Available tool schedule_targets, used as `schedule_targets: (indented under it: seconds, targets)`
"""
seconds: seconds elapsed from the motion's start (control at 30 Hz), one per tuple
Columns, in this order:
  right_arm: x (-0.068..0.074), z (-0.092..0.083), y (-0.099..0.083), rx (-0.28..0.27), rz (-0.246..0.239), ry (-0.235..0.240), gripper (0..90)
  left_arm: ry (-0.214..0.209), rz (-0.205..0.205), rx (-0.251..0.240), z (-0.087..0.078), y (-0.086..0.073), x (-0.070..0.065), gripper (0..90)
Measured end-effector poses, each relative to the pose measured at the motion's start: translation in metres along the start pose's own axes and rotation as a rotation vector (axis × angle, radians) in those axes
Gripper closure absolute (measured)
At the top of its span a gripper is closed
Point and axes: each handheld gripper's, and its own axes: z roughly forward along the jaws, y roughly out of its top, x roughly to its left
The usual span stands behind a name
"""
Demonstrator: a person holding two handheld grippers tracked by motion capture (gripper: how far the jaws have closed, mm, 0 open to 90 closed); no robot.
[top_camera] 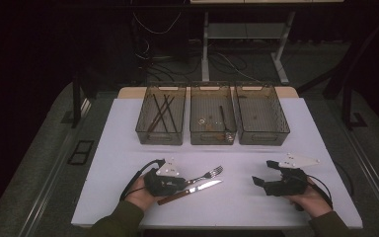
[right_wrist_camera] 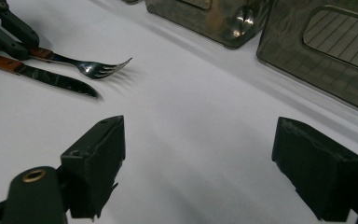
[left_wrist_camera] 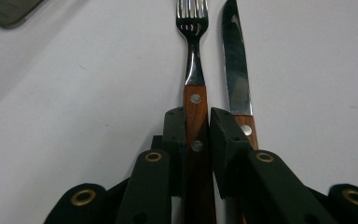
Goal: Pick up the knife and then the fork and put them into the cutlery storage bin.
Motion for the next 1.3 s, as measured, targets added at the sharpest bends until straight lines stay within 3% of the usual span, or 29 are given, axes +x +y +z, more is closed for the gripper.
schedule_targets:
  seconds: [0.23,0.37,0.43,0.6,0.9,1.03,1.3]
  targets:
    - [-0.003,-0.003,0.005,0.028,0.032,0.019,15.8,0.021,-0.049,-0.051,-0.010,0.004,0.005,76.2]
    - [-0.004,-0.006,0.012,0.014,0.051,0.072,12.7,0.027,-0.069,-0.073,-0.013,0.010,0.004,76.2]
    - [-0.008,-0.007,0.016,-0.008,0.093,0.131,15.3,0.028,-0.069,-0.081,-0.014,0.014,0.003,76.2]
    - [-0.007,-0.002,0.026,-0.009,0.119,0.134,15.7,0.021,-0.066,-0.103,-0.013,0.025,-0.002,76.2]
    - [0.003,0.015,0.045,-0.079,0.132,0.151,19.3,0.004,-0.032,-0.132,-0.002,0.044,-0.020,76.2]
    - [0.007,0.023,0.050,-0.087,0.153,0.181,25.0,0.005,-0.023,-0.134,-0.002,0.047,-0.023,76.1]
    - [0.006,0.039,0.051,-0.089,0.215,0.243,45.2,0.023,-0.026,-0.155,-0.005,0.047,-0.023,76.2]
